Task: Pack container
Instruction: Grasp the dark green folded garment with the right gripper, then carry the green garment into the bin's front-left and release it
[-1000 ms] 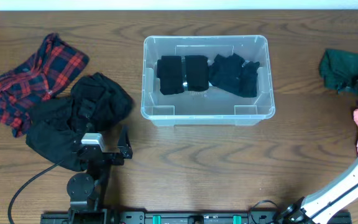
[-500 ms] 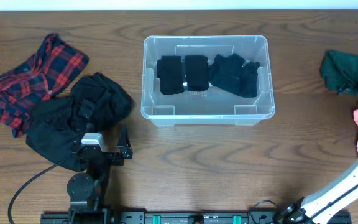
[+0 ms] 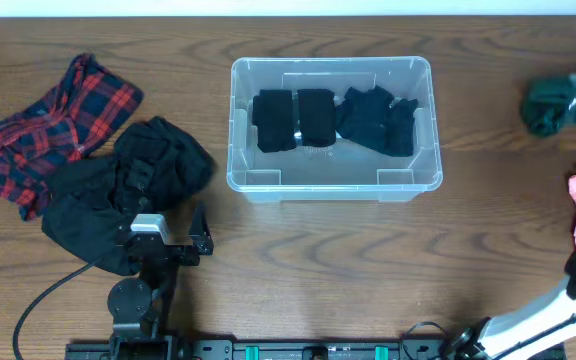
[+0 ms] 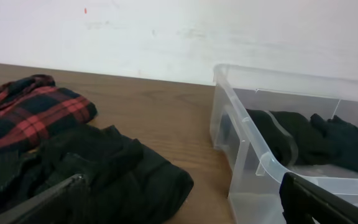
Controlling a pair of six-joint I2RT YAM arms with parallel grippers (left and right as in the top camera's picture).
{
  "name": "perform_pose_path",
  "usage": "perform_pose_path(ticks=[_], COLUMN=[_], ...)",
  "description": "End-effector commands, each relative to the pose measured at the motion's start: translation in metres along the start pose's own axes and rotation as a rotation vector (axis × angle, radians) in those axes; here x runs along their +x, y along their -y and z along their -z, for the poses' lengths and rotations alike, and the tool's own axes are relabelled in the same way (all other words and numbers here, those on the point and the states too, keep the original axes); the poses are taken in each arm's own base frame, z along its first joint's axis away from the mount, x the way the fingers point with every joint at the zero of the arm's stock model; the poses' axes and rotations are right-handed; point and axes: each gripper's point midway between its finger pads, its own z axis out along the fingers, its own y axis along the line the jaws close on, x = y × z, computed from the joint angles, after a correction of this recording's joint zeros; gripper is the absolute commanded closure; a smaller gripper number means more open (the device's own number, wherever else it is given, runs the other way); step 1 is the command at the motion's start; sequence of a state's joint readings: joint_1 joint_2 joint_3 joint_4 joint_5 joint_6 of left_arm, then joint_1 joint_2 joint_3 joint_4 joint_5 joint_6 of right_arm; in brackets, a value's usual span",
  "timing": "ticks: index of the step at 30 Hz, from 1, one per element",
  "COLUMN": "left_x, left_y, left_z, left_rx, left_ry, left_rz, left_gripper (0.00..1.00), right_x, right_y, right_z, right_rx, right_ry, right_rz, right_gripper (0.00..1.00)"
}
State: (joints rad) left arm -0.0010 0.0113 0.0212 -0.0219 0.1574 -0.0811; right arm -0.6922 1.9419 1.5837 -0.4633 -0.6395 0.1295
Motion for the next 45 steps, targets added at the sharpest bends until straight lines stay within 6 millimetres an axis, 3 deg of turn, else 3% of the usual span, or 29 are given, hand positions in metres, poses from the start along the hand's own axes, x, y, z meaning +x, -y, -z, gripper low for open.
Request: perform_pose_path(ticks=[1,5,8,14,23,30,36,45], left_x=[0.016,0.016,0.016,0.016,0.016,0.016,0.016,0.016], left_y=[-0.001,-0.001,-0.001,-0.001,-0.001,-0.001,-0.001,-0.001], left_z=[-0.001,-0.001,-0.001,-0.001,-0.001,-0.001,-0.001,-0.001], left_rx=[0.006,0.006,0.006,0.006,0.006,0.006,0.006,0.006], left_ry=[-0.051,-0.051,-0.051,-0.051,-0.051,-0.051,-0.051,-0.051], left_rz=[0.008,0.008,0.008,0.008,0.008,0.008,0.008,0.008], left_gripper=[0.02,0.02,0.02,0.02,0.02,0.02,0.02,0.02], right_x=[-0.014,-0.014,-0.002,0.046,0.126,0.203,0.260,0.316], right_y=[-0.074,-0.133,-0.179,-0.258,-0.335,-0.364,-0.388,-0.382], right_z=[0.027,0.051,0.067,0.084,0.071,0.044,0.036,0.030], right_rx=[-0.194,-0.319,-0.411,-0.506,-0.457,-0.254,-0.175,-0.076], right_ry=[0.029,0.035,0.005,-0.121,-0.300,-0.365,-0.335,-0.347], right_rz=[0.034,0.086,0.127,0.166,0.155,0.080,0.072,-0.006], right_gripper=[0.99,0.99,0.99,0.99,0.99,0.99,0.99,0.99])
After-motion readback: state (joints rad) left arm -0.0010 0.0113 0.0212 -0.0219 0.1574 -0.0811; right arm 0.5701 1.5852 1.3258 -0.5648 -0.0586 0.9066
